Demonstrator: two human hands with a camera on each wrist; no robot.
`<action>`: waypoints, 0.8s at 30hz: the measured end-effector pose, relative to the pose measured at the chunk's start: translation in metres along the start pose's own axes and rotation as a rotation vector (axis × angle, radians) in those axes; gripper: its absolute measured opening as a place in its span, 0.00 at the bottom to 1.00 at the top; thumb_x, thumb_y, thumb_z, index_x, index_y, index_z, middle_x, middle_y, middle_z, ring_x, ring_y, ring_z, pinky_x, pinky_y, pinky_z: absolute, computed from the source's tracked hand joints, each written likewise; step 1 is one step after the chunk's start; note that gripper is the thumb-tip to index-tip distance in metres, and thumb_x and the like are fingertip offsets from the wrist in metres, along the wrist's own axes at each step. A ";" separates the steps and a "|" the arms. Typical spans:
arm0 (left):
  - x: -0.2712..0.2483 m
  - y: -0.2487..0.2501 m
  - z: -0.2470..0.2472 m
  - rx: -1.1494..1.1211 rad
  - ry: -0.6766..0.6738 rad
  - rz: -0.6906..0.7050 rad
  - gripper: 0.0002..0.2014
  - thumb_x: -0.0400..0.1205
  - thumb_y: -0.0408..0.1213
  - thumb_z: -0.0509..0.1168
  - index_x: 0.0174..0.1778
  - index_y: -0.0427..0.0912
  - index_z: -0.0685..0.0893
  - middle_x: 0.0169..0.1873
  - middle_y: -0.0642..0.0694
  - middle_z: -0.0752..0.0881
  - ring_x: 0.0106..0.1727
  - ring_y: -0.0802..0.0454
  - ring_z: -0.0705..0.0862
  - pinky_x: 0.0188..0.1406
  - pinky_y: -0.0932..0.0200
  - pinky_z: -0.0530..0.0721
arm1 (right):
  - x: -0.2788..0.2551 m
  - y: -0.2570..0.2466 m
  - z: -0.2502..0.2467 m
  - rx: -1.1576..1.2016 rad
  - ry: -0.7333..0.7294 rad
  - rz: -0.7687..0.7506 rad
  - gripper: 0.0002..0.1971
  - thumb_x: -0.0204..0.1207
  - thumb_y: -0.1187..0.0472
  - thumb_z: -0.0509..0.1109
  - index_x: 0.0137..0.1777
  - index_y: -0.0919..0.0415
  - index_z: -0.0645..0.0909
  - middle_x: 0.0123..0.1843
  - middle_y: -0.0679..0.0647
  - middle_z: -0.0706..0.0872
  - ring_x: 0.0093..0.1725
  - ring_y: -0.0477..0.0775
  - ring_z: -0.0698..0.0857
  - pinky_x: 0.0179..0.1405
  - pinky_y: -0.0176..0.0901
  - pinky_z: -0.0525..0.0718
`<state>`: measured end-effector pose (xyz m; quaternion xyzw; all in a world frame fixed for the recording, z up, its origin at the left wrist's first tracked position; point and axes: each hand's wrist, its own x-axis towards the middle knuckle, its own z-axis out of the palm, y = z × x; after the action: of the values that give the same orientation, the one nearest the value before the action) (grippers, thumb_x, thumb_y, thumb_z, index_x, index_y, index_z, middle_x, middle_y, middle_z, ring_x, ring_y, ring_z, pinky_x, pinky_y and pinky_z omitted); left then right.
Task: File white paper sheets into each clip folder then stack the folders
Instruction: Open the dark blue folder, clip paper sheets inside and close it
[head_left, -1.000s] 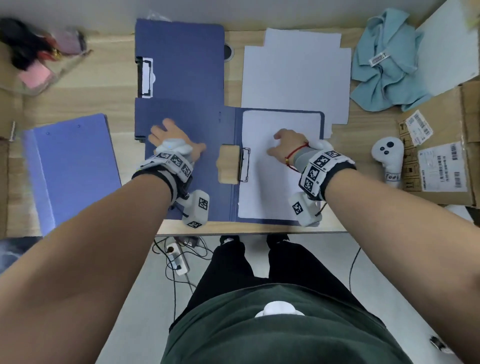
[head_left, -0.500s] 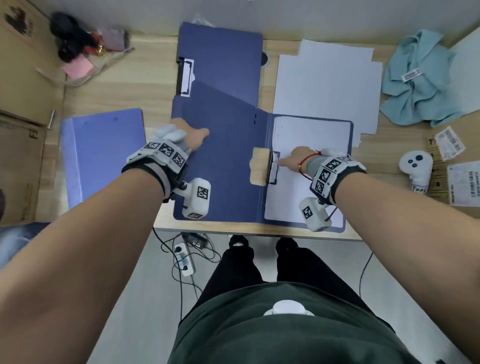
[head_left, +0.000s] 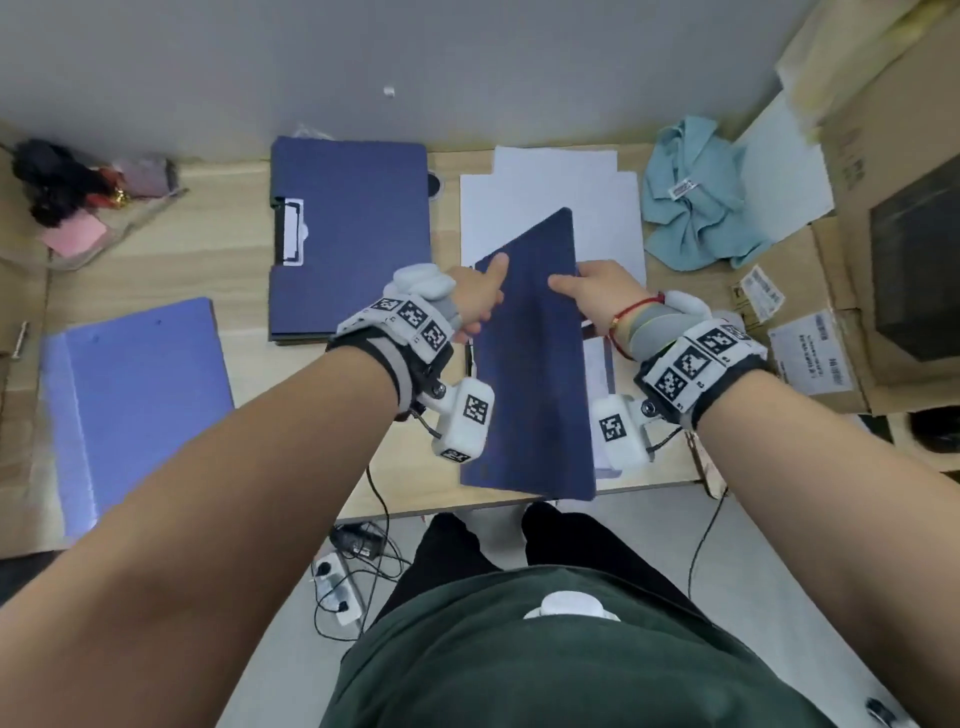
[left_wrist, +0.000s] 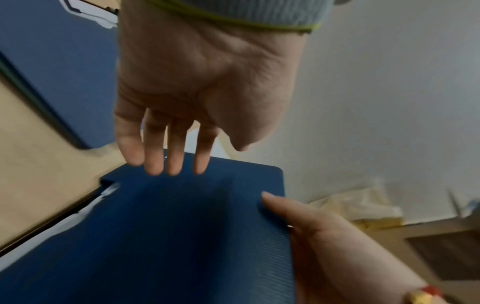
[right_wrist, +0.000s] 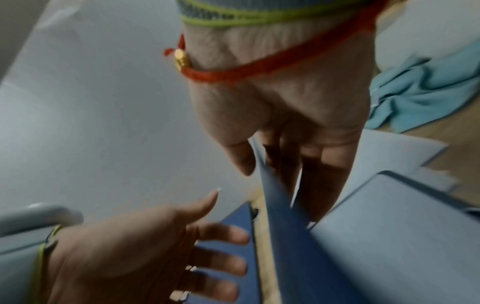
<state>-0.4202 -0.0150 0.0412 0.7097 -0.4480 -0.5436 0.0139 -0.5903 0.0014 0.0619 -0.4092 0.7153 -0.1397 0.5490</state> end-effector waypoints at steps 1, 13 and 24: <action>0.010 -0.005 0.012 0.100 0.033 -0.028 0.40 0.78 0.71 0.47 0.58 0.38 0.85 0.48 0.41 0.88 0.49 0.42 0.88 0.54 0.50 0.86 | 0.009 0.016 -0.009 -0.051 0.045 0.024 0.10 0.74 0.55 0.70 0.52 0.58 0.84 0.51 0.57 0.89 0.46 0.60 0.89 0.47 0.52 0.89; 0.049 -0.066 0.072 0.333 0.008 -0.317 0.43 0.64 0.68 0.69 0.64 0.37 0.80 0.53 0.40 0.86 0.52 0.41 0.87 0.59 0.46 0.86 | 0.053 0.118 -0.014 -0.347 -0.013 0.365 0.29 0.79 0.51 0.69 0.76 0.65 0.70 0.72 0.61 0.78 0.70 0.66 0.78 0.66 0.50 0.75; 0.096 -0.097 0.073 -0.226 0.107 -0.179 0.42 0.54 0.65 0.74 0.63 0.47 0.83 0.56 0.45 0.89 0.57 0.41 0.88 0.62 0.38 0.85 | 0.050 0.112 -0.018 -0.266 -0.033 0.341 0.33 0.74 0.52 0.73 0.75 0.66 0.70 0.70 0.60 0.79 0.67 0.66 0.80 0.67 0.53 0.78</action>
<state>-0.4167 0.0141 -0.1106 0.7688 -0.3175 -0.5508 0.0690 -0.6579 0.0295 -0.0379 -0.3533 0.7771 0.0574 0.5177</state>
